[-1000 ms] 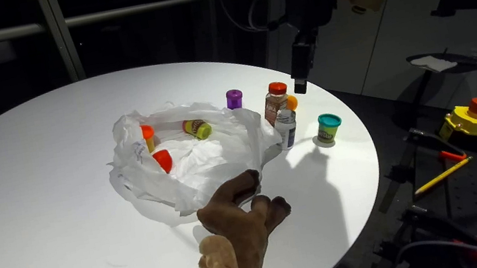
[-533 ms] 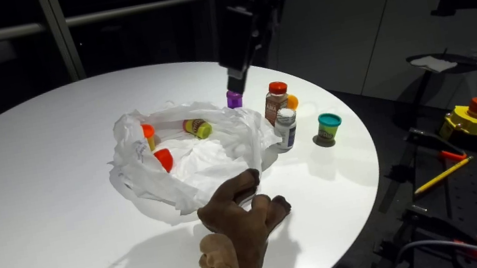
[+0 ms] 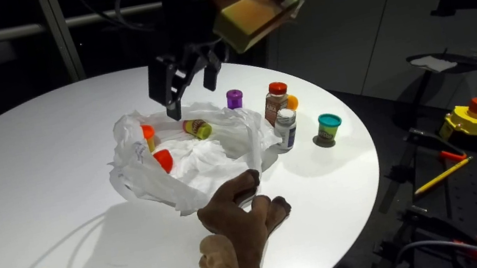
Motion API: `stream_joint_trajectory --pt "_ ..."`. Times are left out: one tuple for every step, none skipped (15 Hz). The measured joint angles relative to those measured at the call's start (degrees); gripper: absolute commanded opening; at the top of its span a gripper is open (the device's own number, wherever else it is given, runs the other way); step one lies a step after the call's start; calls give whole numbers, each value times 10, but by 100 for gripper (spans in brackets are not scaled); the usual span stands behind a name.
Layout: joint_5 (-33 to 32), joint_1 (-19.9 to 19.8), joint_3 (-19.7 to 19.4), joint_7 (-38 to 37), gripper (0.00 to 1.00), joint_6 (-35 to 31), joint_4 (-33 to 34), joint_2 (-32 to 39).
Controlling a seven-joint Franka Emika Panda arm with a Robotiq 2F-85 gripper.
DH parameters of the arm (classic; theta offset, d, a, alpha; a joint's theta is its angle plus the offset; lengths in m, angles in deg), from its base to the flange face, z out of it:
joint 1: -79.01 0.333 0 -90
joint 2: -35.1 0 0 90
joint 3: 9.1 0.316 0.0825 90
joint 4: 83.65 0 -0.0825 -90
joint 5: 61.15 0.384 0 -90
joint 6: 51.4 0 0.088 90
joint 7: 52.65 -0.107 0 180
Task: Pick the object in the plastic bag and put them on the table
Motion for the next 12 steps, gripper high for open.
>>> stream_joint_trajectory --pt "1 5 -11 1 100 0 18 27" --pt "5 16 -27 2 100 0 38 54" --pt "10 27 -41 4 100 0 55 79" --pt "18 38 -54 8 100 0 73 103" --pt "27 48 -64 14 100 0 90 125" --pt "41 56 -71 22 100 0 106 145" --pt "58 62 -76 34 100 0 122 164" --pt "75 67 -77 48 100 0 136 180" --pt "92 72 -78 61 100 0 150 195" --pt "108 77 -78 74 100 0 162 209" --pt "123 82 -78 87 100 0 174 221" --pt "135 87 -79 96 100 0 185 231"
